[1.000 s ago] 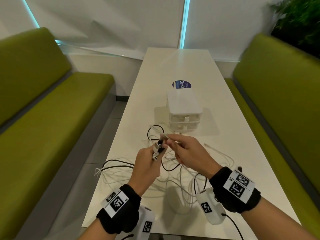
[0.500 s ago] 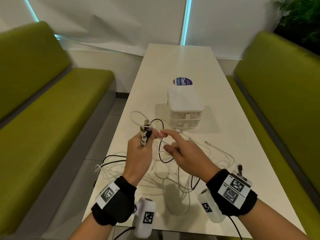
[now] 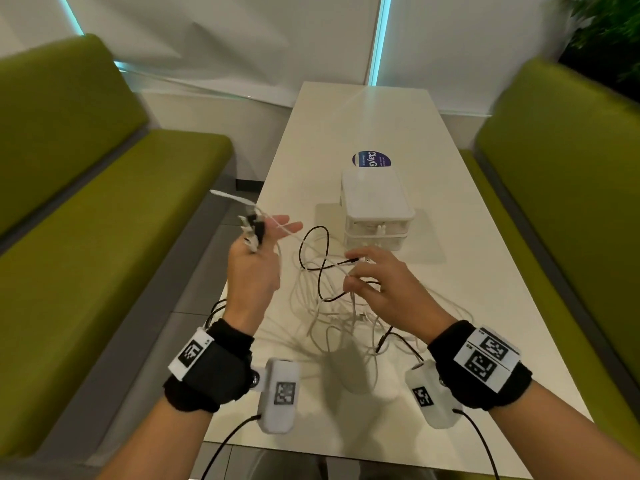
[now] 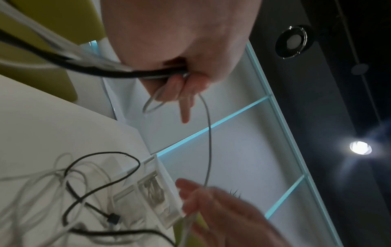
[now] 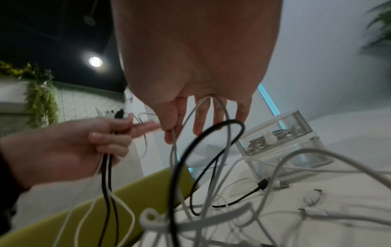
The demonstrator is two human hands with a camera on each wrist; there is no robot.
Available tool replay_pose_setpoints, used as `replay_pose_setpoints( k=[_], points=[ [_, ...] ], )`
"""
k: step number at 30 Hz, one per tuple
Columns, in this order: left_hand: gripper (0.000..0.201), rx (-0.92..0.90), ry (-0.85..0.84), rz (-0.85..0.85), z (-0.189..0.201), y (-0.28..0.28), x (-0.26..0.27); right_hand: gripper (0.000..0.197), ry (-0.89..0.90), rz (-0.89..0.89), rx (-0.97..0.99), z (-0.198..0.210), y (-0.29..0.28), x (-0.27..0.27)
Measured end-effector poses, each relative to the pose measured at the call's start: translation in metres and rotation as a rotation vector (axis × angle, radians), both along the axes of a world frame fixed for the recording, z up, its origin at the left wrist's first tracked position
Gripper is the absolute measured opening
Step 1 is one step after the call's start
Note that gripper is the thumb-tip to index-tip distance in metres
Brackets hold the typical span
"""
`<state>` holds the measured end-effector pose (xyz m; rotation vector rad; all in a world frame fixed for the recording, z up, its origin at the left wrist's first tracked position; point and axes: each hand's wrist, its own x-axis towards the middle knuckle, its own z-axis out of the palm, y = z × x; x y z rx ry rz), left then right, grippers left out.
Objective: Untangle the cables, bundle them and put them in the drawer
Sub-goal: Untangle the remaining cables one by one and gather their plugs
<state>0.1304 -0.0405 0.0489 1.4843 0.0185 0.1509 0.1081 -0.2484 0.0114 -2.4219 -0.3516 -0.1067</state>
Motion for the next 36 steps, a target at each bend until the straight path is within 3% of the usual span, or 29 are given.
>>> replay_pose_setpoints(
  k=[5,7,9,13,16,18,20,22,24,28,30,33,36],
  points=[
    [0.029,0.382,0.061,-0.293,-0.015,-0.021,-0.018,0.023,0.073,-0.019,0.097,0.016,0.005,0.003],
    [0.025,0.403,0.035,-0.307,-0.021,-0.028,-0.024,0.019,0.062,0.037,0.013,0.015,0.007,0.002],
    [0.018,0.334,0.039,-0.231,-0.024,-0.029,-0.024,0.013,0.078,0.041,0.051,0.015,0.005,0.001],
    [0.021,0.123,0.119,-0.172,-0.012,-0.031,-0.025,0.032,0.138,-0.04,0.598,0.025,-0.004,-0.009],
    [0.019,0.026,0.122,-0.201,-0.009,-0.032,-0.028,0.048,0.317,0.0,1.011,0.023,-0.002,-0.011],
    [0.017,-0.013,0.097,-0.195,-0.013,-0.032,-0.028,0.045,0.427,-0.005,1.322,0.022,0.0,-0.01],
    [0.021,-0.009,0.051,-0.195,-0.017,-0.031,-0.029,0.043,0.462,-0.015,1.459,0.02,0.002,-0.011],
    [0.023,-0.001,0.017,-0.198,-0.019,-0.033,-0.028,0.05,0.471,-0.044,1.426,0.012,0.006,-0.012],
    [0.02,-0.013,-0.002,-0.187,-0.021,-0.034,-0.027,0.052,0.451,-0.086,1.265,0.001,0.01,-0.013],
    [0.017,-0.048,-0.037,-0.123,-0.02,-0.03,-0.023,0.04,0.388,-0.093,0.969,-0.012,0.011,-0.014],
    [0.018,-0.076,-0.05,-0.097,-0.017,-0.028,-0.02,0.02,0.334,-0.031,0.697,-0.012,0.014,-0.017],
    [0.018,-0.112,-0.069,-0.066,-0.011,-0.024,-0.014,0.019,0.245,0.003,0.232,-0.02,0.024,-0.021],
    [0.019,-0.158,-0.105,0.0,-0.006,-0.015,-0.005,0.018,0.149,-0.045,0.285,-0.024,0.028,-0.023]
  ],
)
